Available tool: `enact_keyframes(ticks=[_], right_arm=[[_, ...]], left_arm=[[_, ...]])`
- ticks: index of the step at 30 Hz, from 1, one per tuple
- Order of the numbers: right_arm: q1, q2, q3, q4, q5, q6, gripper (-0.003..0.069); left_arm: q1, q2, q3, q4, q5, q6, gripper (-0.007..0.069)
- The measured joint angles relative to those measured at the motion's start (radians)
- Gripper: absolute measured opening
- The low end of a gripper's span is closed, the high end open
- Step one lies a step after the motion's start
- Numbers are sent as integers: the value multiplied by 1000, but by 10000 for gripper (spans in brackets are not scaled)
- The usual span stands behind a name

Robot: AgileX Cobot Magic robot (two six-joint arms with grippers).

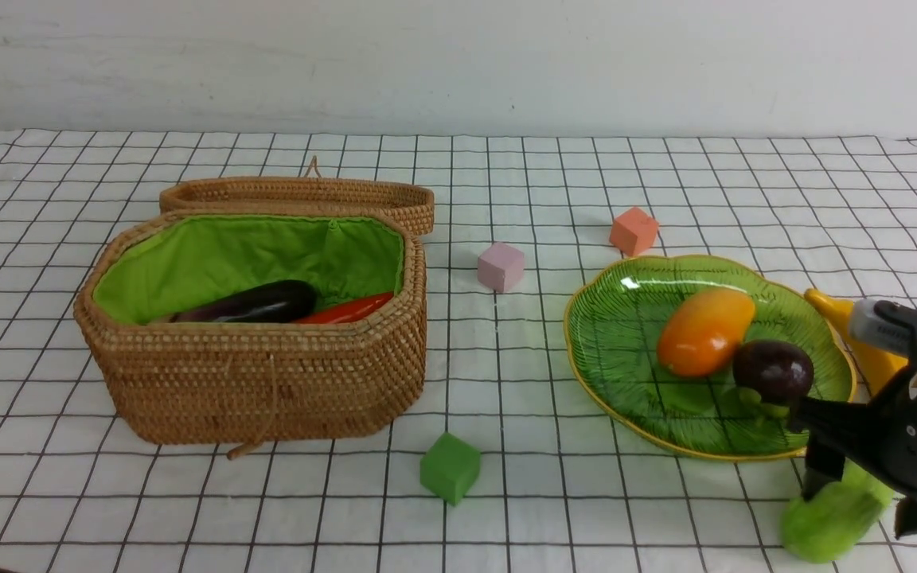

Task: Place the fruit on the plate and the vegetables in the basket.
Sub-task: Take a chayote with your right arm and place it on the basket on the left.

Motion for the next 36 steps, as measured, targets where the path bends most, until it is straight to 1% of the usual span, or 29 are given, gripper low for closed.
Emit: enact_keyframes(ticks=[2, 4, 7, 9, 12, 18, 22, 23, 24, 25, 26, 27, 28, 33, 35, 36], right_arm=[[0, -8, -2, -24, 37, 0, 571], [0, -25, -9, -72, 108, 0, 542], [0, -48, -13, -85, 117, 0, 507], [0, -50, -16, -82, 112, 0, 499], [0, -44, -18, -70, 103, 0, 507], [-8, 1, -18, -68, 63, 10, 571], [-32, 49, -18, -67, 48, 14, 573], [-41, 72, -18, -67, 36, 12, 563], [-44, 79, -18, -67, 31, 8, 555], [-47, 104, -18, -62, 17, -9, 524], [-49, 107, -18, -60, 17, -12, 519], [-49, 119, -18, -44, 11, -43, 477], [-50, 120, -18, -36, 8, -60, 467], [-50, 113, -18, -2, 39, -143, 468], [-50, 97, -18, 1, 74, -154, 468], [-50, 57, -18, -1, 137, -157, 468]], left_arm=[[0, 0, 0, 0, 0, 0, -6], [0, 0, 0, -1, 0, 0, -5], [0, 0, 0, -2, 0, 0, -5], [0, 0, 0, -2, 0, 0, -5], [0, 0, 0, -2, 0, 0, -5], [0, 0, 0, -4, 18, 0, -5], [0, 0, 0, -4, 21, 0, -5], [0, 0, 0, -4, 21, 0, -5], [0, 0, 0, -4, 21, 0, -5], [0, 0, 0, -4, 22, 0, -5], [0, 0, 0, -4, 22, 0, -5], [0, 0, 0, -4, 22, 0, -5], [0, 0, 0, -4, 22, 0, -5], [0, 0, 0, -4, 23, 0, -5], [0, 0, 0, -4, 23, 0, -5], [0, 0, 0, -4, 25, 0, -3]])
